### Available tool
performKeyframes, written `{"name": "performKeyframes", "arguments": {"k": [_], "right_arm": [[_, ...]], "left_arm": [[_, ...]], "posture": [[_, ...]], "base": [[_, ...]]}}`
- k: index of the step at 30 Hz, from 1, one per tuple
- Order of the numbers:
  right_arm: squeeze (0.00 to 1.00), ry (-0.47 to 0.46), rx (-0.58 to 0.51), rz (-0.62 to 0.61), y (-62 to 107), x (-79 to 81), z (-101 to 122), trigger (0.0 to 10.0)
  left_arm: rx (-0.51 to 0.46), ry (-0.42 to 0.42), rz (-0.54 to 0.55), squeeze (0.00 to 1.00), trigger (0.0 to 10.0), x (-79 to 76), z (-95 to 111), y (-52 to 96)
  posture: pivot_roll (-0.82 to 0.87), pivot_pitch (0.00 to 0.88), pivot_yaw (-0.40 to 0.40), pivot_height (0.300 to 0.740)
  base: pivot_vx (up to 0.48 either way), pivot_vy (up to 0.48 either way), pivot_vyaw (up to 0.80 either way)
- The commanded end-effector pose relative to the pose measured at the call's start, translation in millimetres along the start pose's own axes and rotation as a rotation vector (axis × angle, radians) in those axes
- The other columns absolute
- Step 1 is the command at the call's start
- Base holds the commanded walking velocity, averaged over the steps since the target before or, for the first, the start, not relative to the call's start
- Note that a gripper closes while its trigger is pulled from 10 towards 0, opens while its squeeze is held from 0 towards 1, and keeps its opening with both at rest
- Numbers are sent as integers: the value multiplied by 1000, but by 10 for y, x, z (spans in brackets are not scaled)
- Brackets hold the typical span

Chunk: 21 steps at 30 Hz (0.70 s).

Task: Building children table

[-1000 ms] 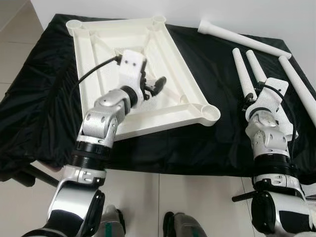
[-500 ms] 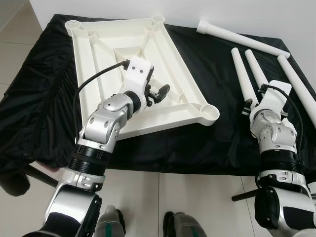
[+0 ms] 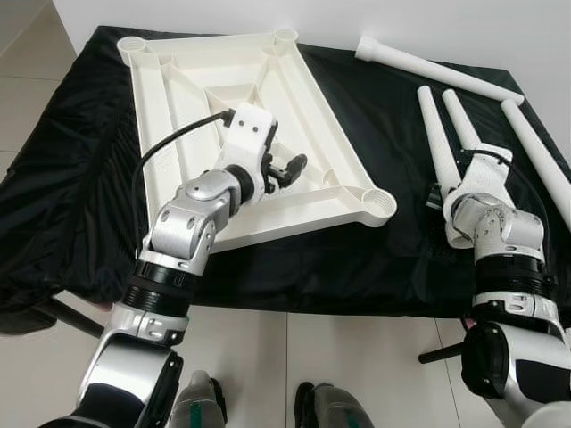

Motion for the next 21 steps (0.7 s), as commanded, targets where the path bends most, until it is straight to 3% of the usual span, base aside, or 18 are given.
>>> {"name": "performKeyframes", "arguments": {"k": [1, 15, 18, 19, 21], "right_arm": [[0, -13, 66, 3, -30, -36, -110, 10000], [0, -33, 184, 42, -75, -44, -352, 10000], [0, 0, 220, 90, -66, 20, -446, 10000], [0, 12, 229, 100, -60, 40, -469, 6784], [0, 19, 237, 106, -57, 51, -481, 6784]], "left_arm": [[6, -9, -58, 0, 10000, -98, 25, -7], [-4, -1, -55, 0, 10000, -98, 59, -5], [-7, 1, -56, 0, 10000, -104, 68, -5], [-8, 1, -57, 0, 10000, -107, 72, -6], [-9, 2, -59, 0, 10000, -109, 75, -6]], "posture": [[7, 109, -60, 740], [4, 110, -58, 740], [2, 102, -57, 740], [1, 102, -57, 740], [1, 102, -57, 740]], "base": [[0, 0, 0], [0, 0, 0], [0, 0, 0], [0, 0, 0], [0, 0, 0]]}}
Point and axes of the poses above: a point about 5 cm out from each wrist's last joint towards the gripper, its own y axis pointing back from the gripper into the wrist, its own z axis along the axis of the wrist's last joint, x = y × z, the point moved 4 cm from there along -y, pointing out of the wrist towards the gripper, and after that the axes turned 10 degrees about y, right-handed, at the moved point
